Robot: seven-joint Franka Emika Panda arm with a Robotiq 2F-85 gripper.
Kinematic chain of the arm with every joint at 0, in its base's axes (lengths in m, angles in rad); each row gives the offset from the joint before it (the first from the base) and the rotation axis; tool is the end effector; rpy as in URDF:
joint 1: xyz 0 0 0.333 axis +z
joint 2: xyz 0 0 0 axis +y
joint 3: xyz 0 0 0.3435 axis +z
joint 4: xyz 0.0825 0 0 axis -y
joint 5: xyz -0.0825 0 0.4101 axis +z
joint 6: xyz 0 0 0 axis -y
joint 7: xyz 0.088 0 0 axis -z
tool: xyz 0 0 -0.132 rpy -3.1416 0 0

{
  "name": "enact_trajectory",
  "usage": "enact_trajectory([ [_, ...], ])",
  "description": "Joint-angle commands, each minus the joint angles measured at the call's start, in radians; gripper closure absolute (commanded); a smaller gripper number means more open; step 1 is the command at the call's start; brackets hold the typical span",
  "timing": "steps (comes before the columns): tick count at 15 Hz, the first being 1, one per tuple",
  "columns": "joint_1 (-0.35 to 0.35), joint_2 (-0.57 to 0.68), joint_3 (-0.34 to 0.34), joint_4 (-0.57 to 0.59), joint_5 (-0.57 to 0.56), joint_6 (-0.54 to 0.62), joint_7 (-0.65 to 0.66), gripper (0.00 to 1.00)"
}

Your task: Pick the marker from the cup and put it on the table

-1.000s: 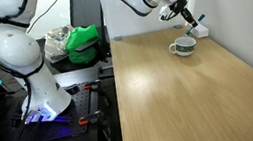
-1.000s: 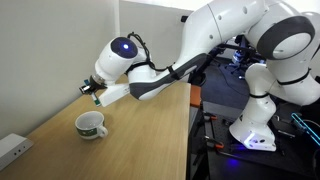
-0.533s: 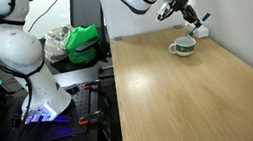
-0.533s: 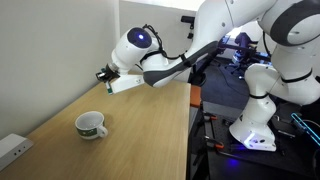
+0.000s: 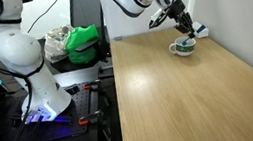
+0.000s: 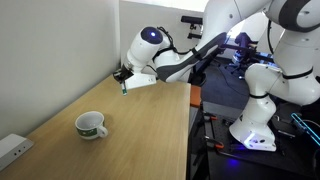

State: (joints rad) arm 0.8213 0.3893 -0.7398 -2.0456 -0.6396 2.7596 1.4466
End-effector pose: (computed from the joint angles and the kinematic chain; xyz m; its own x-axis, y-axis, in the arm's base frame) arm 0.6537 0.0950 0.3180 0.5757 -0.5205 0.6306 -0.6410 -0.7661 -0.0471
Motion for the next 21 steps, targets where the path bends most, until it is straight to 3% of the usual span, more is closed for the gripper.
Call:
enact_trajectory([
  [1,-0.076,-0.150,0.088,-0.107,-0.036,-0.072,0.034,0.95],
  [4,-0.196,-0.227,0.210,-0.166,-0.028,-0.107,0.023,0.95],
  [8,-0.437,-0.282,0.449,-0.228,0.046,-0.096,-0.044,0.95],
  [10,-0.518,-0.295,0.531,-0.244,0.096,-0.096,-0.068,0.95],
  [14,-0.616,-0.296,0.625,-0.256,0.186,-0.085,-0.131,0.95],
  [18,-0.659,-0.291,0.666,-0.251,0.250,-0.086,-0.179,0.95],
  [19,-0.664,-0.290,0.672,-0.250,0.261,-0.085,-0.185,0.91],
  [20,-0.668,-0.290,0.677,-0.248,0.273,-0.087,-0.194,0.60],
  [21,-0.672,-0.289,0.682,-0.246,0.282,-0.085,-0.199,0.54],
])
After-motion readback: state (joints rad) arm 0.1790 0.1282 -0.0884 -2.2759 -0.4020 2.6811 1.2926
